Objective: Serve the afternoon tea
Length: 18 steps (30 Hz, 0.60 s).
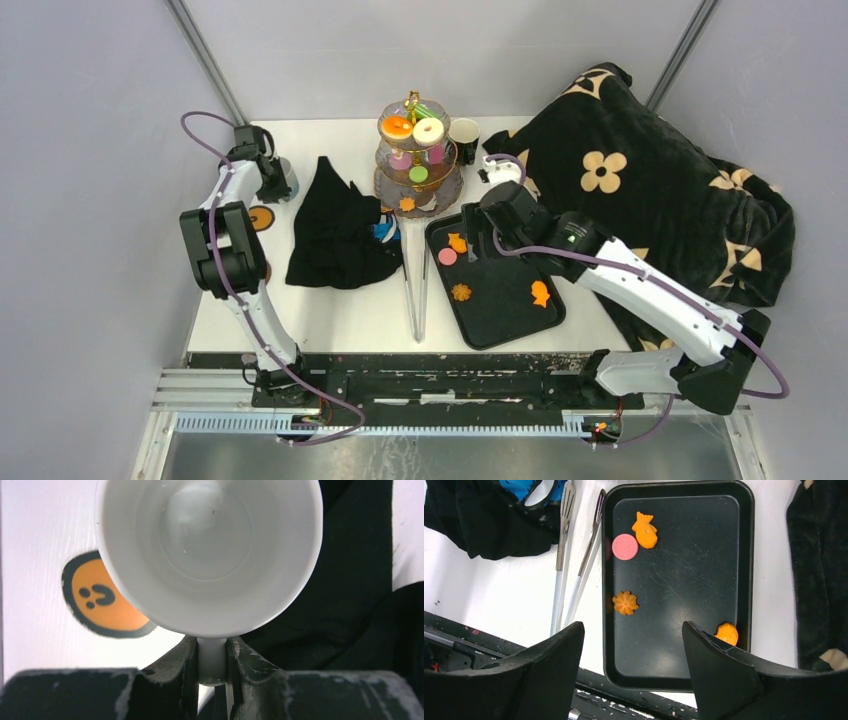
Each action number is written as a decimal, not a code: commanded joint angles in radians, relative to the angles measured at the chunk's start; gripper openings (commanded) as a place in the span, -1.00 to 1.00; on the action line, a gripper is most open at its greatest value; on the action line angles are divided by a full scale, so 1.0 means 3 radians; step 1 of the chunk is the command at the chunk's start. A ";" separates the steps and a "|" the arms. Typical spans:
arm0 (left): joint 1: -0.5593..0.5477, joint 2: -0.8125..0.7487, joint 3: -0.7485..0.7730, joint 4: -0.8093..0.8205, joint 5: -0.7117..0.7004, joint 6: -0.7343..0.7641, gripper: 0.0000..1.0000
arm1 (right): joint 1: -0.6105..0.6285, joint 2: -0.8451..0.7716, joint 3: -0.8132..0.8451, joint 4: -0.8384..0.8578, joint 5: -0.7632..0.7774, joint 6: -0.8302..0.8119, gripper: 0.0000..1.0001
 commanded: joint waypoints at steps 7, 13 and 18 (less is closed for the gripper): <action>-0.0113 -0.0947 -0.0199 0.0448 -0.0285 -0.0285 -0.94 | -0.0005 -0.0327 -0.0136 -0.0029 0.0385 -0.0041 0.56; -0.0242 -0.1266 -0.0522 0.0512 -0.0670 -0.0478 -0.94 | -0.0004 -0.0340 -0.0200 0.0003 0.0427 -0.0129 0.56; -0.0255 -0.1539 -0.0958 0.0620 -0.0932 -0.0865 -0.94 | -0.0007 -0.0324 -0.0237 0.0000 0.0431 -0.0158 0.57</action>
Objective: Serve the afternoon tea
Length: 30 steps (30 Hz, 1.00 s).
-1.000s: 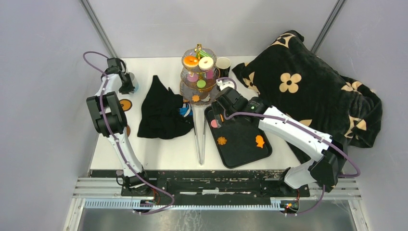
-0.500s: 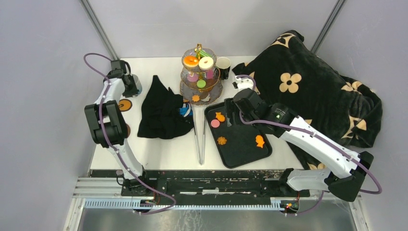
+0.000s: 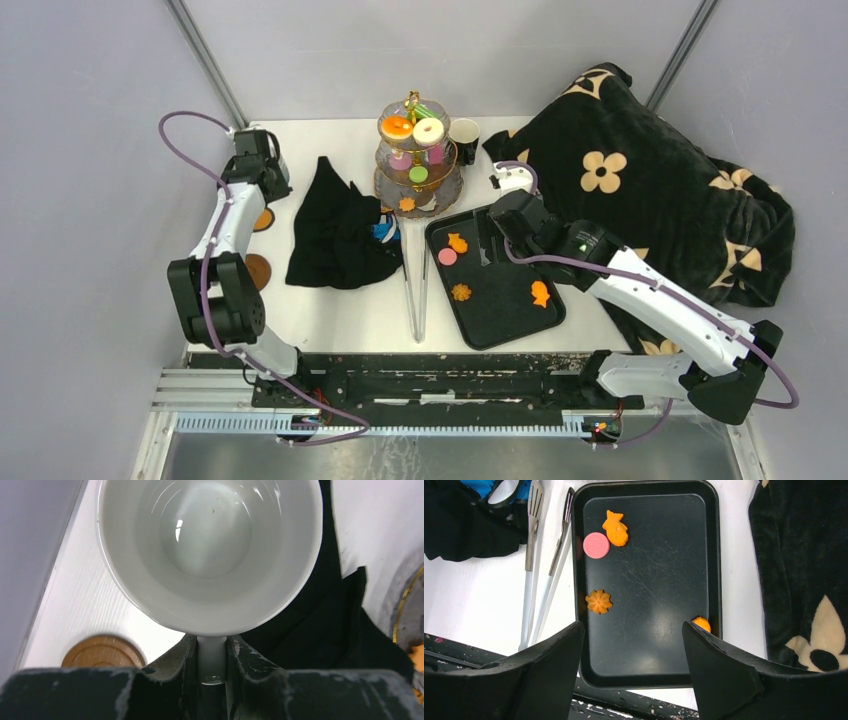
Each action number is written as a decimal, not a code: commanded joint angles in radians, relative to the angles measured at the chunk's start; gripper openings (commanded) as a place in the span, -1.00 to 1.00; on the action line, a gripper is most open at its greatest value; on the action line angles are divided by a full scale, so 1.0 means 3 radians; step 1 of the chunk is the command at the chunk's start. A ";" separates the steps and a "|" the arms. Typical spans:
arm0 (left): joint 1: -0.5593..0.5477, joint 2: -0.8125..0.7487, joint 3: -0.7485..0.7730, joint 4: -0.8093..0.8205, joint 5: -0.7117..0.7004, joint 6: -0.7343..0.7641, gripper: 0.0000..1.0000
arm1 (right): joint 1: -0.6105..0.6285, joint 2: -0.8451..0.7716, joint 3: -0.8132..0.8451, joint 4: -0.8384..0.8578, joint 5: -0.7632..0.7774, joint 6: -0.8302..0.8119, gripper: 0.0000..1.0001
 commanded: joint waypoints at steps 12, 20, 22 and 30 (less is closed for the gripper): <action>-0.0221 -0.0483 -0.0491 0.0103 -0.1685 -0.0935 -0.94 | -0.0008 -0.0039 -0.0132 0.0141 0.0020 -0.0030 0.57; -0.0213 -0.0530 -0.0760 0.0173 -0.1740 -0.1251 -0.94 | -0.0008 -0.0063 -0.0140 0.0103 -0.0009 -0.0026 0.57; -0.0203 -0.0480 -0.0808 0.0233 -0.1737 -0.1232 -0.94 | -0.0008 -0.0075 -0.0141 0.0073 -0.0001 -0.0026 0.57; -0.0070 -0.0305 -0.0831 0.0665 -0.1120 -0.1013 -0.94 | -0.0005 -0.0096 -0.0185 0.0065 -0.0020 0.0006 0.57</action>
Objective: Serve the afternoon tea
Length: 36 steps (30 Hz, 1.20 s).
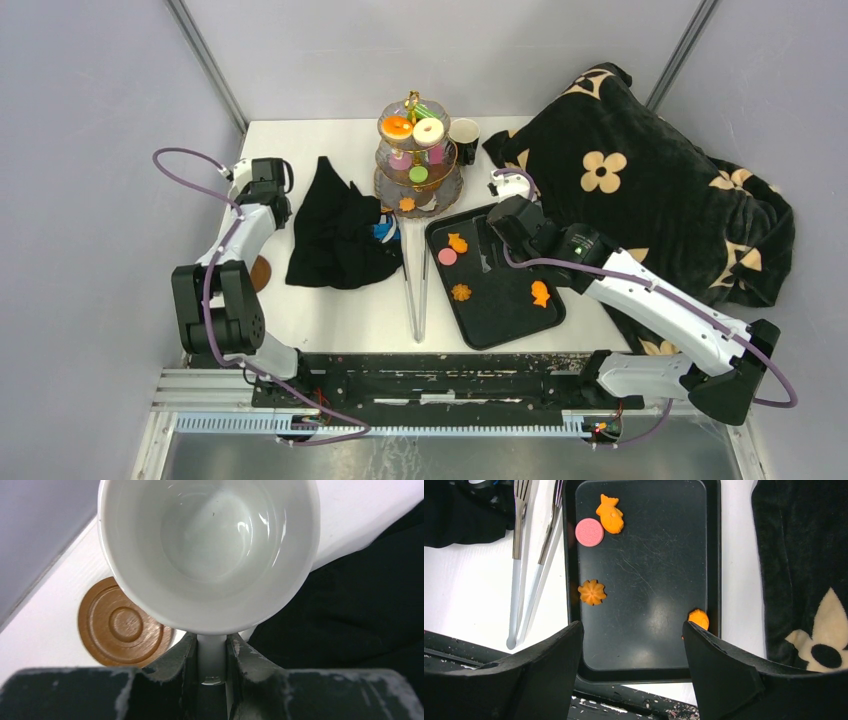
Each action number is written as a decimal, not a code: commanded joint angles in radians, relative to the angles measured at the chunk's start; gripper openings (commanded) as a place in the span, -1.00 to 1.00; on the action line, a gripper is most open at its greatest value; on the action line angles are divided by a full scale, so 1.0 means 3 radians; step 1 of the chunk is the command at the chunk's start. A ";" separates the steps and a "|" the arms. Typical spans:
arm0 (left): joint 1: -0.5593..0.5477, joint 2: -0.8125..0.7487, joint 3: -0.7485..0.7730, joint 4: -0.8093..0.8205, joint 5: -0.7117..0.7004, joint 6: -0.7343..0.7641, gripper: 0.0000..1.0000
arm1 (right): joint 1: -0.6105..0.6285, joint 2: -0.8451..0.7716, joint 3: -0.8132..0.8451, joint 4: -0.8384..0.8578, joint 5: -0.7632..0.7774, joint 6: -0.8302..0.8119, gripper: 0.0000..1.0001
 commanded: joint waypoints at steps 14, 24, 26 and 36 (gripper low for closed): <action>0.0223 0.0665 0.0554 0.0379 0.0394 -0.0262 -0.94 | -0.0006 0.0117 0.0207 0.0006 0.0023 -0.0024 0.57; 0.0228 0.0718 0.0624 0.0385 0.0190 -0.0267 -0.94 | -0.0007 0.0251 0.0307 -0.0007 0.0065 -0.0004 0.57; 0.0243 0.0757 0.0662 0.0366 0.0168 -0.0253 -0.94 | -0.0006 0.0282 0.0331 -0.0014 0.0062 -0.0012 0.57; 0.0243 0.0935 0.0615 0.0319 0.0104 -0.0396 -0.94 | -0.0008 0.0339 0.0356 -0.0006 0.0079 -0.0010 0.57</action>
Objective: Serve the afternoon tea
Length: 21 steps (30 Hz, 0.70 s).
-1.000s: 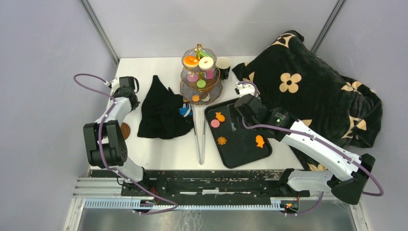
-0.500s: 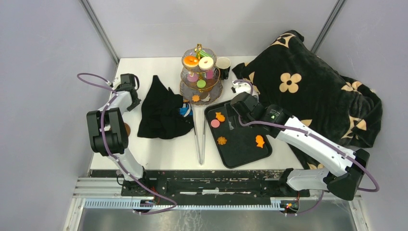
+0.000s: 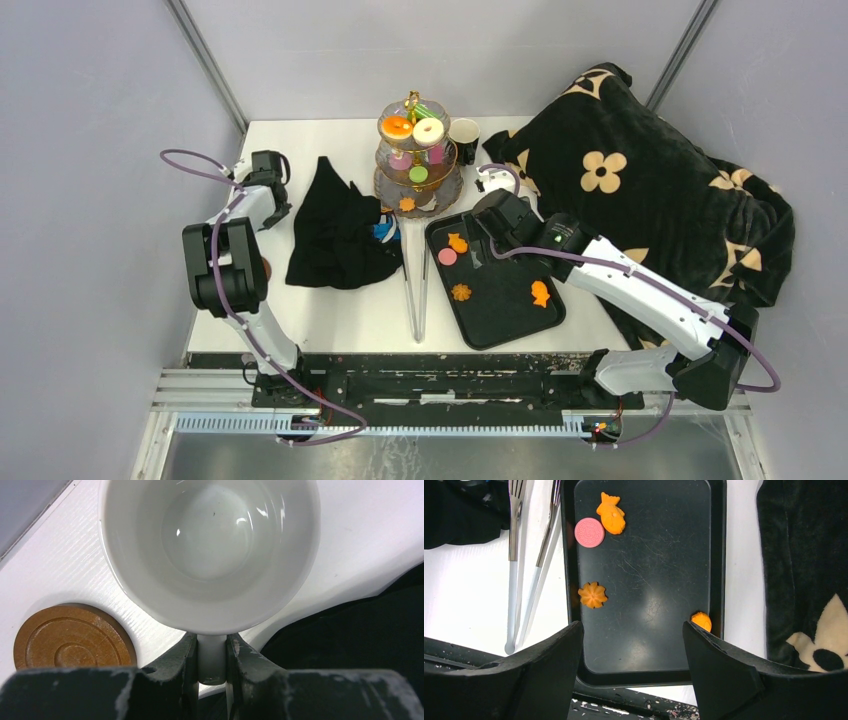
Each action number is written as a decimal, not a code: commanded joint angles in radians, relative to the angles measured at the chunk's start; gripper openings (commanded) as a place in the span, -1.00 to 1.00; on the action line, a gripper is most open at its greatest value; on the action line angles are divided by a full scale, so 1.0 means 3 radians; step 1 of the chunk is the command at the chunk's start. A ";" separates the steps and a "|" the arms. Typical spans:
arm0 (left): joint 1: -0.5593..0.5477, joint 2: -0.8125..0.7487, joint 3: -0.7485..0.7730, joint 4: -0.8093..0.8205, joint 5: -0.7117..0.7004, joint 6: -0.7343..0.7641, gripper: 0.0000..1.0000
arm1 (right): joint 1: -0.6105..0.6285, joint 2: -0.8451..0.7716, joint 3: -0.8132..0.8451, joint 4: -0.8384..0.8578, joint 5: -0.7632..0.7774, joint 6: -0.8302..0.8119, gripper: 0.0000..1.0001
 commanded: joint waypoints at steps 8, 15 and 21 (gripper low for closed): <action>0.0024 0.0150 0.0230 0.0016 -0.0186 -0.0281 -0.94 | -0.0006 -0.0070 0.0122 0.0056 0.0113 -0.0017 0.57; 0.0023 0.0071 0.0368 -0.0154 -0.0225 -0.0321 0.06 | -0.0009 -0.0070 0.0088 0.0055 0.0098 -0.0001 0.57; 0.0024 -0.0048 0.0427 -0.0222 -0.0264 -0.0293 0.23 | -0.0007 -0.0105 0.0061 0.0063 0.0103 -0.0001 0.57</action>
